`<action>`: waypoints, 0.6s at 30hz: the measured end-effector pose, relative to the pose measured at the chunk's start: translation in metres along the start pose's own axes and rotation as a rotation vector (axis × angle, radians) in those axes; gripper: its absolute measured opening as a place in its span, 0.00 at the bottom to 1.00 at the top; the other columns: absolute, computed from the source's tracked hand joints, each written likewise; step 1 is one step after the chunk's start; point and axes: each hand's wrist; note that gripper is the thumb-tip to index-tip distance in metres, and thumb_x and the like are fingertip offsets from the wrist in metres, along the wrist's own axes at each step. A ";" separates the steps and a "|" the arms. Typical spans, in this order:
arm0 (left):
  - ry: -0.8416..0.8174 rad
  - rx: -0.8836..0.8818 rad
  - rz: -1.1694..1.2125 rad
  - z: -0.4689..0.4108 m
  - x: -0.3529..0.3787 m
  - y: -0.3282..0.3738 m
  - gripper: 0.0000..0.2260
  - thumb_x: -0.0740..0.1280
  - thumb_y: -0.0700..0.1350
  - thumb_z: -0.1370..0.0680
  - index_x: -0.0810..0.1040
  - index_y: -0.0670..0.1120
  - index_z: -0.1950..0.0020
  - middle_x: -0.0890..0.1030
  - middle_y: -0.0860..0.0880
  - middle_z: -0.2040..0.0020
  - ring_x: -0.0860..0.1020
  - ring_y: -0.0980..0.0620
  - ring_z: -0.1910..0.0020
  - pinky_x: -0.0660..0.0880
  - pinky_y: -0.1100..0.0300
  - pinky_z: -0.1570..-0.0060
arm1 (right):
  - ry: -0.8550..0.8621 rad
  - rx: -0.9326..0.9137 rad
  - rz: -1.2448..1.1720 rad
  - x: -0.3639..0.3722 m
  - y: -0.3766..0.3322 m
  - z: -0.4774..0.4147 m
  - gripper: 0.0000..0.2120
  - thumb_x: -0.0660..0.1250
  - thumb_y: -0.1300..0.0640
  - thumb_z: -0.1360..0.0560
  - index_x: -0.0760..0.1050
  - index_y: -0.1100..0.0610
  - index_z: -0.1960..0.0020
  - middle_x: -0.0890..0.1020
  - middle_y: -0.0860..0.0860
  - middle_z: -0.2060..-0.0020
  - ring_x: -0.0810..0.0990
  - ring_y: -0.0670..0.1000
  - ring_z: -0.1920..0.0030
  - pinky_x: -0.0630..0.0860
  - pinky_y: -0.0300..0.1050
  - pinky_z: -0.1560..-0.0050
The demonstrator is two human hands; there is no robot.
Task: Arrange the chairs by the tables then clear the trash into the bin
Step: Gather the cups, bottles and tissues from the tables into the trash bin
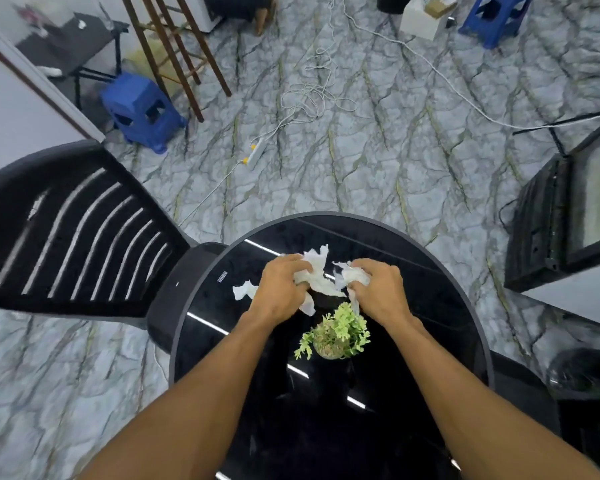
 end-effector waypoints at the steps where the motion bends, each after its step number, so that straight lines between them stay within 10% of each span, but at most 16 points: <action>1: 0.075 -0.035 0.041 0.000 -0.009 0.002 0.13 0.70 0.32 0.29 0.85 0.44 0.48 0.78 0.54 0.45 0.74 0.58 0.43 0.69 0.65 0.40 | -0.007 -0.021 -0.014 -0.003 -0.010 -0.005 0.16 0.73 0.63 0.30 0.83 0.54 0.42 0.84 0.50 0.49 0.80 0.48 0.47 0.73 0.38 0.45; 6: 0.282 -0.211 -0.003 0.012 -0.052 -0.017 0.13 0.69 0.38 0.26 0.80 0.50 0.43 0.79 0.56 0.46 0.75 0.56 0.45 0.72 0.58 0.41 | -0.044 -0.094 -0.070 -0.011 -0.058 -0.026 0.13 0.76 0.62 0.31 0.85 0.53 0.48 0.85 0.48 0.51 0.80 0.47 0.50 0.75 0.39 0.47; 12: -0.064 -0.194 -0.371 0.050 -0.040 -0.058 0.10 0.65 0.44 0.22 0.78 0.49 0.42 0.76 0.56 0.45 0.75 0.51 0.42 0.72 0.56 0.53 | -0.040 -0.071 0.013 -0.007 -0.050 -0.017 0.14 0.76 0.59 0.31 0.84 0.50 0.46 0.85 0.45 0.50 0.81 0.47 0.48 0.75 0.40 0.48; 15: -0.186 -0.187 -0.399 0.054 -0.036 -0.067 0.22 0.69 0.56 0.25 0.75 0.52 0.32 0.71 0.58 0.33 0.66 0.53 0.31 0.72 0.53 0.42 | -0.014 -0.006 0.006 -0.010 -0.034 -0.008 0.13 0.76 0.61 0.31 0.84 0.51 0.47 0.85 0.46 0.51 0.81 0.47 0.50 0.74 0.40 0.50; 18: -0.134 -0.019 -0.456 0.043 -0.041 -0.065 0.14 0.76 0.42 0.31 0.84 0.46 0.45 0.81 0.51 0.44 0.78 0.50 0.41 0.73 0.63 0.46 | 0.032 0.032 -0.029 -0.015 -0.028 0.001 0.13 0.76 0.61 0.31 0.85 0.51 0.48 0.85 0.46 0.51 0.81 0.46 0.50 0.74 0.38 0.51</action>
Point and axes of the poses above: each hand's wrist, its own z-axis away from the middle knuckle, its own x-axis out of the palm, y = z × x
